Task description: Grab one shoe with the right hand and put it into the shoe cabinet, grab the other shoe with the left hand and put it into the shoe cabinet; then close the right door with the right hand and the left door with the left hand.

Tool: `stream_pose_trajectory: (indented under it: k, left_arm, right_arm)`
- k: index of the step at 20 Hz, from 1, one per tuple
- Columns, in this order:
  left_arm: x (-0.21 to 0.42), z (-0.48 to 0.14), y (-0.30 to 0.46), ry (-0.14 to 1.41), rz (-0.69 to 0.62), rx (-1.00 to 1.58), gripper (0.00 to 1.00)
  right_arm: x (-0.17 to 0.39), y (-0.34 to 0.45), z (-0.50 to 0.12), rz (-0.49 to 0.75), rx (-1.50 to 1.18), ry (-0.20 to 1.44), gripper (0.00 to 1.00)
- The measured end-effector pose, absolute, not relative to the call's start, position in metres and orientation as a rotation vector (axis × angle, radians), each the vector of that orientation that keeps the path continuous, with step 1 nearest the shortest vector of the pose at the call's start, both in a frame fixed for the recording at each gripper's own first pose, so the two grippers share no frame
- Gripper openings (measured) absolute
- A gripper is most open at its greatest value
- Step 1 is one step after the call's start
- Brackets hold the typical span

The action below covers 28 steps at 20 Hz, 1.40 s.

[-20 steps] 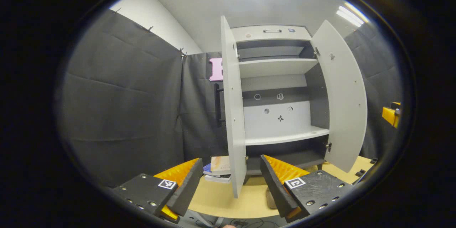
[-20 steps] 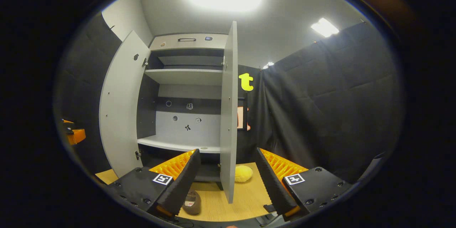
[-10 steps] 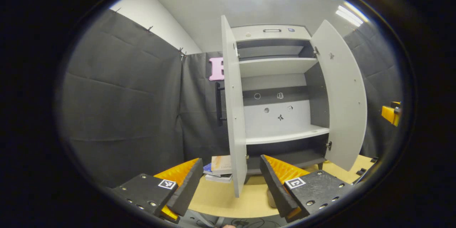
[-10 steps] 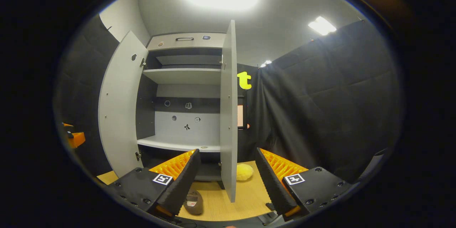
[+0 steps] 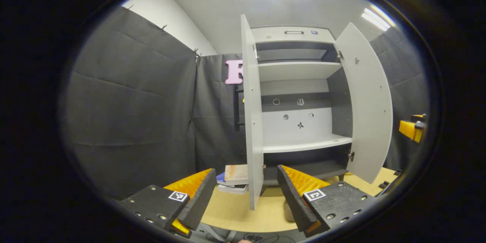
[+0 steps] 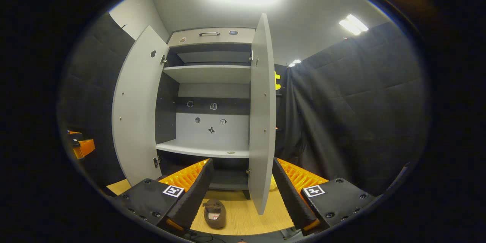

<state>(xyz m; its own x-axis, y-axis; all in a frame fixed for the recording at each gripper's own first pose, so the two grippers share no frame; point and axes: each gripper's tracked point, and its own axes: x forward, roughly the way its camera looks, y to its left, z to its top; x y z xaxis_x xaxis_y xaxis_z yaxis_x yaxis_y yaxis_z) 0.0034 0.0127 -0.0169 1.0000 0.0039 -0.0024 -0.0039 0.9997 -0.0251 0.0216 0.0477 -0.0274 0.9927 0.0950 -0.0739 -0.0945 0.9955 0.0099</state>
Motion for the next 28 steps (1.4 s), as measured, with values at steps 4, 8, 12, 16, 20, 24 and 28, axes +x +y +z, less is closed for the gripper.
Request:
stream_pose_trajectory:
  k: [4,8,12,16,20,24,28]
  left_arm:
    - [0.008,-0.02,0.014,0.003,0.018,-0.013,1.0]
    - [0.021,-0.022,0.017,0.005,0.043,-0.023,1.0]
    - [0.032,-0.024,0.021,0.005,0.072,-0.021,1.0]
    - [0.046,-0.028,0.022,0.012,0.096,-0.008,1.0]
    - [0.058,-0.029,0.034,0.02,0.146,0.008,1.0]
    - [0.062,-0.033,0.044,0.042,0.183,0.018,1.0]
    - [0.066,-0.033,0.049,0.046,0.203,0.021,1.0]
  right_arm:
    - [0.046,0.073,-0.048,0.147,-0.015,0.112,0.97]
    - [0.076,0.1,-0.083,0.203,-0.011,0.183,0.98]
    - [0.104,0.124,-0.124,0.255,-0.019,0.259,0.98]
    - [0.124,0.143,-0.176,0.306,-0.025,0.382,0.98]
    - [0.141,0.161,-0.242,0.346,-0.03,0.53,0.99]
    - [0.144,0.174,-0.286,0.387,-0.032,0.64,0.99]
    - [0.138,0.183,-0.323,0.408,-0.035,0.736,0.98]
